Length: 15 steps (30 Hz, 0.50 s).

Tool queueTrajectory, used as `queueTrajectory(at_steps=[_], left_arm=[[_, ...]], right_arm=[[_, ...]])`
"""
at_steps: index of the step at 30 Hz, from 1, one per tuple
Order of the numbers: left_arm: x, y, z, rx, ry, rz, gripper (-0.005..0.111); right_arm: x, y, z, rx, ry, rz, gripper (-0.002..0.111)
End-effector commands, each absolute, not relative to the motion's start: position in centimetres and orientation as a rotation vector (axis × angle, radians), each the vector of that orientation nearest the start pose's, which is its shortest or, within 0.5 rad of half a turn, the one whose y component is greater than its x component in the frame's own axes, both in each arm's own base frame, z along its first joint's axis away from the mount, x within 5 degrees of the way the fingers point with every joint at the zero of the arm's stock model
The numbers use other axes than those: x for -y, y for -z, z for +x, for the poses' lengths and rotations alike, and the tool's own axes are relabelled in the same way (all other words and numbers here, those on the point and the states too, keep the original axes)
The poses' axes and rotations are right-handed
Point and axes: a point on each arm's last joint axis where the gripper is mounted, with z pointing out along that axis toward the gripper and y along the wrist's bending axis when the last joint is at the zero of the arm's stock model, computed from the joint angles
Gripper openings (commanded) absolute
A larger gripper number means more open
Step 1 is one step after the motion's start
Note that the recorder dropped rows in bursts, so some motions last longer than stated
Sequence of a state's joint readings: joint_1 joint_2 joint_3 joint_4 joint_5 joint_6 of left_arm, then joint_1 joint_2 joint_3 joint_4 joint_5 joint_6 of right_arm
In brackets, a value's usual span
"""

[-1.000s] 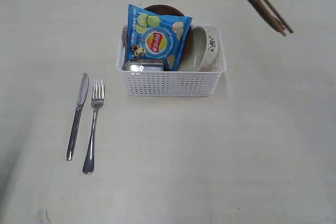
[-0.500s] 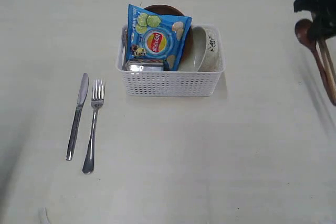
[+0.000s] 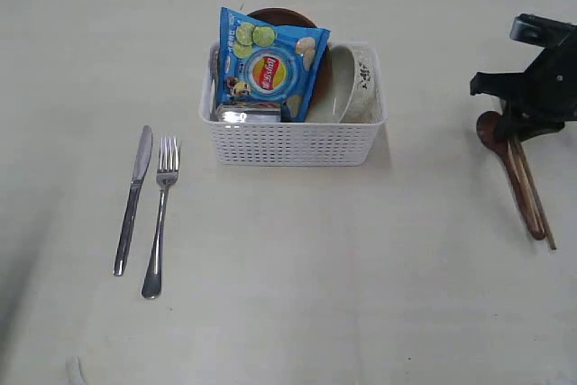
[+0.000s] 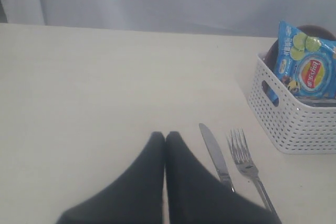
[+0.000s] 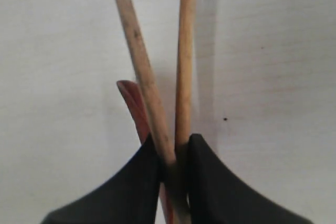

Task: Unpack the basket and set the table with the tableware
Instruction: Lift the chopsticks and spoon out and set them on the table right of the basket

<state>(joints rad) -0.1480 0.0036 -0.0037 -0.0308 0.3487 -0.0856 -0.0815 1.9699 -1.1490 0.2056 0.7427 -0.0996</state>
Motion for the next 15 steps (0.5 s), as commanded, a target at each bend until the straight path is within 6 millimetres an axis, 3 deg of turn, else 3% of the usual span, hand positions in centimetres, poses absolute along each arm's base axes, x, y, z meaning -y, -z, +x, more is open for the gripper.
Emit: queueTrajectory(at_steps=[1,10,14,15], left_arm=[[0.9,-18.19,5.27,-1.834,0.195,0.046,0.0],[0.9,-18.19,5.27,-1.834,0.195,0.046,0.0],[0.9,-18.19,5.27,-1.834,0.195,0.046,0.0],[0.9,-18.19,5.27,-1.834,0.195,0.046,0.0]], right_arm=[[2.01,-11.26,35.76,-3.028,-0.191,0.217,0.0],[2.03,-10.74,35.9,-3.033,-0.19,0.22,0.002],[1.99,-10.73,35.81,-3.042,-0.195,0.222,0.038],[1.99,-10.81,35.85,-3.044,-0.197,0.221,0.04]])
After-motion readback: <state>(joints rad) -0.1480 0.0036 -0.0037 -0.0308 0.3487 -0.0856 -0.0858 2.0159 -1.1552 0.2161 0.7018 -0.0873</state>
